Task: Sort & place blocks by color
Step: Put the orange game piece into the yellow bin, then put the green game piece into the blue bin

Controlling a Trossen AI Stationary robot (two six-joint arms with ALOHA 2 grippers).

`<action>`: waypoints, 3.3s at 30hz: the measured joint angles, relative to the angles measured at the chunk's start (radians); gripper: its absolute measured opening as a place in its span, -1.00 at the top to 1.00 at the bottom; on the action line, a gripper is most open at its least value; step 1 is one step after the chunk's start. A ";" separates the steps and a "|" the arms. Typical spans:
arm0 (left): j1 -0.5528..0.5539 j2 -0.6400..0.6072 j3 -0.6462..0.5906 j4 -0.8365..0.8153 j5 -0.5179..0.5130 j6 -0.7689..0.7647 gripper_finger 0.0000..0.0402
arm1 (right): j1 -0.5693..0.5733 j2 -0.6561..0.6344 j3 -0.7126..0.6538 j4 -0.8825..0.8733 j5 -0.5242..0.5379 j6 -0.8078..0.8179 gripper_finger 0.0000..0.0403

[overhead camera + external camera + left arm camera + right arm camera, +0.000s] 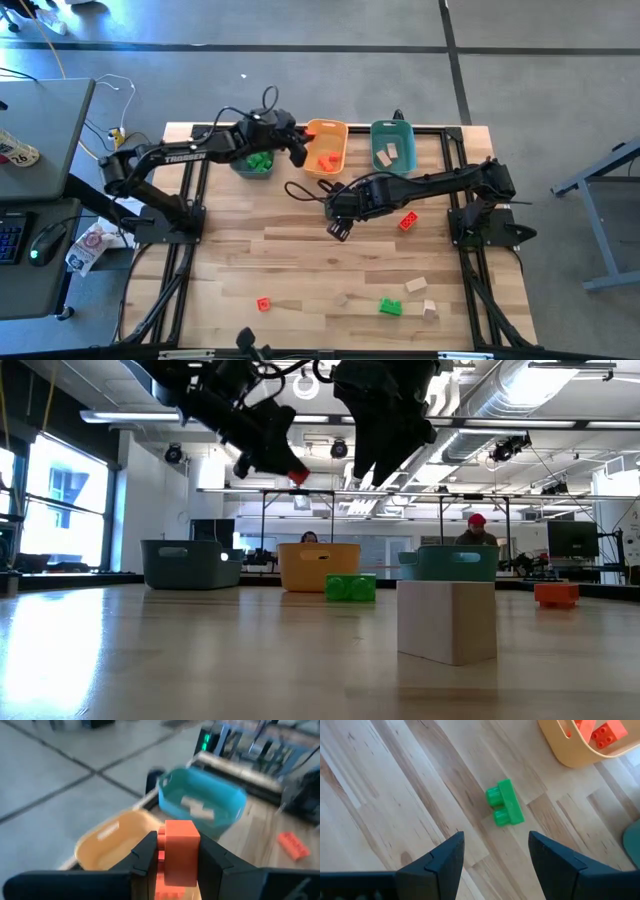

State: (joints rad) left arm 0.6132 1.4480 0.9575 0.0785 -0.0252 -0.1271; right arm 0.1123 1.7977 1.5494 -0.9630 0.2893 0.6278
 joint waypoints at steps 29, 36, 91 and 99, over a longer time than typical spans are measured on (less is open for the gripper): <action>0.004 0.324 0.000 0.037 0.044 -0.001 0.55 | -0.021 0.006 0.000 -0.005 -0.103 -0.138 -0.04; 0.004 0.324 0.000 0.046 0.052 -0.044 0.41 | -0.023 0.057 0.000 -0.011 -0.141 -0.211 -0.04; -0.040 -0.227 -0.001 -0.644 0.164 -0.026 -0.31 | -0.152 0.277 0.000 0.083 -0.152 -0.401 -0.04; -0.040 -0.229 -0.001 -0.644 0.164 -0.026 -0.31 | -0.159 0.304 0.000 0.106 -0.142 -0.401 -0.04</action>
State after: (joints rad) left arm 0.5728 1.2194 0.9569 -0.5652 0.1383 -0.1532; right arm -0.0467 2.1019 1.5492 -0.8569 0.1475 0.2264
